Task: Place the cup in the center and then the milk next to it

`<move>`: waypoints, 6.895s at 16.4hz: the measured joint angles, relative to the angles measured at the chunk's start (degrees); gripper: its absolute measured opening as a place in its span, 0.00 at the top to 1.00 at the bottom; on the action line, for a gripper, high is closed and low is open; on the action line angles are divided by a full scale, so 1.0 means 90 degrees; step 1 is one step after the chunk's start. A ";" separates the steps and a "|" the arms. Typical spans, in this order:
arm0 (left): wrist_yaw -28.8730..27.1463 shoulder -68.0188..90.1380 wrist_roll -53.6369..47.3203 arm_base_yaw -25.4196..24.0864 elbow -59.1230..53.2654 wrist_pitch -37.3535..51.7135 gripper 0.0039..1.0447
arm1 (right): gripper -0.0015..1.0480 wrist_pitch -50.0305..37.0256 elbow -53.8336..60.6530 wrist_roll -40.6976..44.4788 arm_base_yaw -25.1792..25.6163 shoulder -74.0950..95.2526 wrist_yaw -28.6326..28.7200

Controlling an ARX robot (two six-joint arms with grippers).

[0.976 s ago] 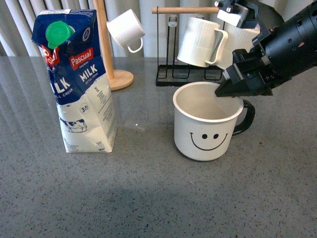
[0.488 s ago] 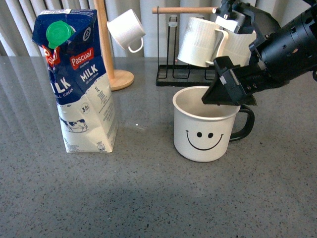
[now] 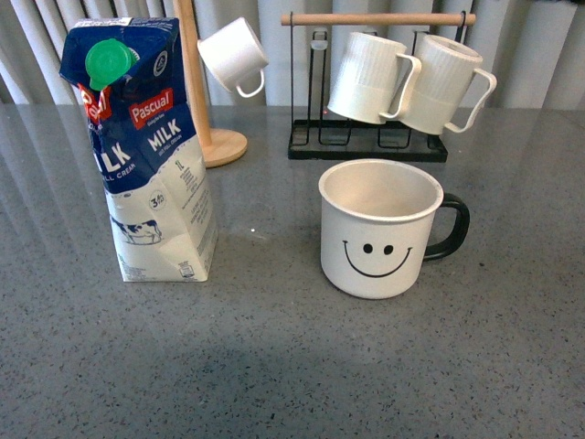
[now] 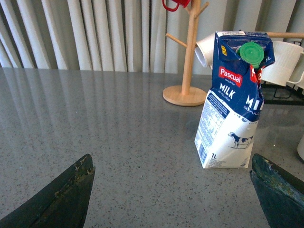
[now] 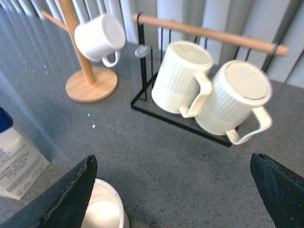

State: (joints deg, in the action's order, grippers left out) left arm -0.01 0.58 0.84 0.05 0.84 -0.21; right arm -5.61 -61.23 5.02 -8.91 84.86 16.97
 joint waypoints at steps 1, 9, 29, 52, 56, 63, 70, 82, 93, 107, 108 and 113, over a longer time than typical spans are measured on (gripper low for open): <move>0.0000 0.0000 0.0000 0.0000 0.0000 0.0000 0.06 | 0.07 -0.0593 0.0775 -0.0296 0.0041 -0.0760 -0.0158; 0.0000 0.0000 0.0000 0.0000 0.0000 -0.0002 0.06 | 0.85 -0.2385 0.4750 -0.0469 0.0481 -0.4301 -0.2380; 0.0000 0.0000 -0.0002 0.0000 0.0000 0.0000 0.06 | 0.98 -0.1394 0.6725 -0.0493 0.1015 -0.7361 -0.1904; 0.0000 0.0000 -0.0002 0.0000 0.0000 0.0000 0.06 | 0.68 0.0651 0.6720 -0.0508 0.1015 -0.9401 -0.1885; 0.0000 0.0000 -0.0002 0.0000 0.0000 0.0000 0.06 | 0.35 0.0651 0.6720 -0.0508 0.1015 -0.9401 -0.1885; 0.0000 0.0000 -0.0002 0.0000 0.0000 0.0000 0.06 | 0.06 0.0651 0.6720 -0.0510 0.1015 -0.9401 -0.1885; -0.1117 0.1676 0.0359 0.1156 0.0760 0.0034 0.06 | 0.06 0.0651 0.6720 -0.0510 0.1015 -0.9401 -0.1885; 0.0376 0.8369 0.0517 0.1523 0.5141 0.1518 0.06 | 0.06 0.0648 0.6720 -0.0510 0.1015 -0.9401 -0.1885; -0.0010 0.9262 0.0347 0.1603 0.5323 0.1503 0.60 | 0.06 0.0648 0.6720 -0.0510 0.1015 -0.9401 -0.1885; -0.2028 0.8857 0.1265 0.3429 0.4894 0.2516 0.97 | 0.06 0.0648 0.6720 -0.0510 0.1015 -0.9401 -0.1885; -0.2106 0.8986 0.1268 0.3412 0.4891 0.2640 0.97 | 0.06 0.0648 0.6720 -0.0510 0.1015 -0.9401 -0.1885; -0.2305 0.9554 0.1593 0.3565 0.4855 0.3359 0.97 | 0.06 0.0648 0.6720 -0.0510 0.1015 -0.9401 -0.1885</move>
State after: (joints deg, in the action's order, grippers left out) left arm -20.75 86.56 15.18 32.14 44.53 30.02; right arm 0.23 -0.75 0.43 0.23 0.25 0.01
